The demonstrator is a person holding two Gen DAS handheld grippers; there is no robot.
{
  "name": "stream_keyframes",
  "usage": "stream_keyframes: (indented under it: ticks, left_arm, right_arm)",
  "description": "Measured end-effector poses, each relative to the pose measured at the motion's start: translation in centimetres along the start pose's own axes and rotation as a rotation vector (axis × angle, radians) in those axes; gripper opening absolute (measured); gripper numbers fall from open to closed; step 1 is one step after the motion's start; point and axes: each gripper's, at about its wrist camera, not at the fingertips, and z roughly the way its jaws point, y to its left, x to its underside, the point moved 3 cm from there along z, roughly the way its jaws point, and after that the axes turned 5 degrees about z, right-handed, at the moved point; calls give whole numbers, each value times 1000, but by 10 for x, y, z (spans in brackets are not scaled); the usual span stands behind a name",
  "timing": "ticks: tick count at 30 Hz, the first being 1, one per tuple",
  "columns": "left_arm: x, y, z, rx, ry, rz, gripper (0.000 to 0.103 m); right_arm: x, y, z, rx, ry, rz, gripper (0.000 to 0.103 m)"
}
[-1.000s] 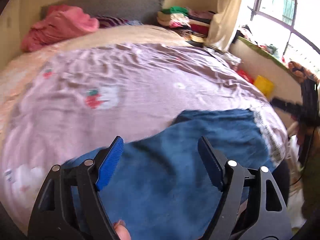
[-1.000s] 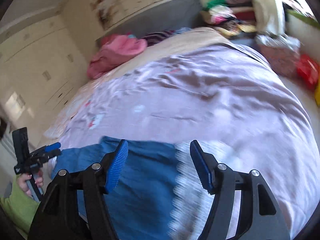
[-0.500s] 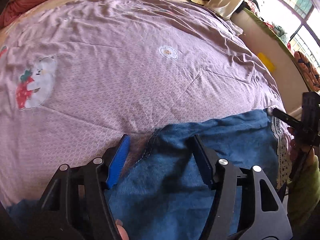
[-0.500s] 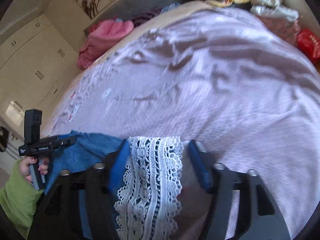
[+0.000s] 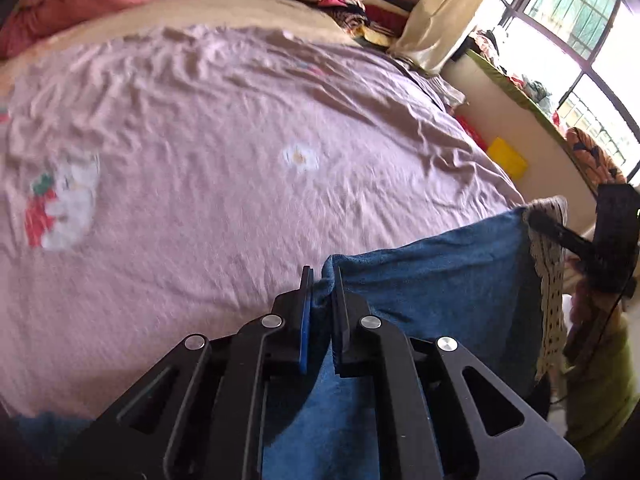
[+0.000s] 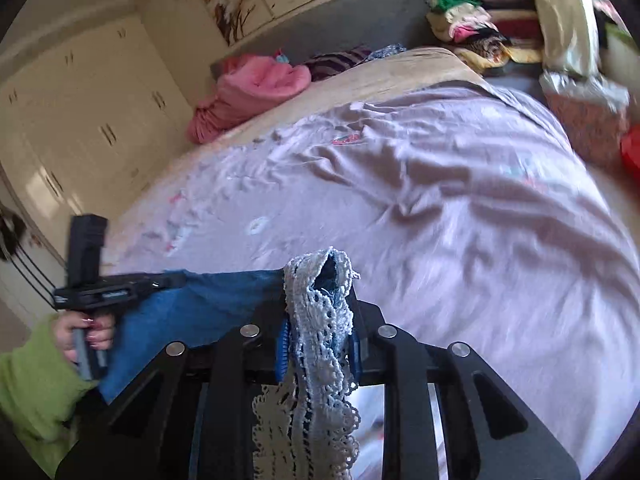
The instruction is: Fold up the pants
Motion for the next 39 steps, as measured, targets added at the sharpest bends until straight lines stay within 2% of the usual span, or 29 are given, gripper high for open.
stream_keyframes:
  ticks: [3, 6, 11, 12, 15, 16, 17, 18, 23, 25, 29, 34, 36, 39]
  left_arm:
    - [-4, 1, 12, -61, -3, 20, 2]
    - [1, 5, 27, -84, 16, 27, 3]
    - [6, 13, 35, -128, -8, 43, 9]
    - [6, 15, 35, -121, -6, 34, 9]
    - [5, 18, 28, -118, -16, 19, 13]
    - [4, 17, 25, -126, -16, 20, 19]
    - [4, 17, 21, -134, -18, 16, 29]
    - [3, 15, 13, -127, -29, 10, 35]
    - [11, -5, -25, -136, -82, 57, 69]
    - [22, -16, -41, -143, -103, 84, 78]
    - [51, -33, -63, -182, -123, 132, 89]
    - [85, -42, -71, -194, -91, 164, 93]
    - [98, -39, -67, -231, -64, 175, 93]
    - [116, -28, -58, -324, -14, 185, 93]
  right_arm:
    - [-5, -13, 29, 52, 82, -10, 21]
    - [7, -29, 56, 101, 169, -10, 23]
    - [14, -42, 62, 103, 166, 46, 33]
    - [14, -44, 59, 110, 163, 61, 40]
    - [8, -41, 40, 160, 119, 75, 51]
    - [6, -41, 27, 163, 87, 90, 52]
    - [5, -43, 13, 151, 58, 110, 56]
    - [6, -41, 0, 145, 30, 124, 60]
    - [29, -9, -53, 127, -56, 73, 62]
    - [44, 10, -65, 119, -71, 44, 62]
    - [80, 47, -76, 121, -85, 0, 64]
    - [116, 82, -58, 173, -31, -72, 64]
    - [127, 86, -46, 201, 16, -91, 64]
    - [141, 77, -31, 296, 74, -95, 64]
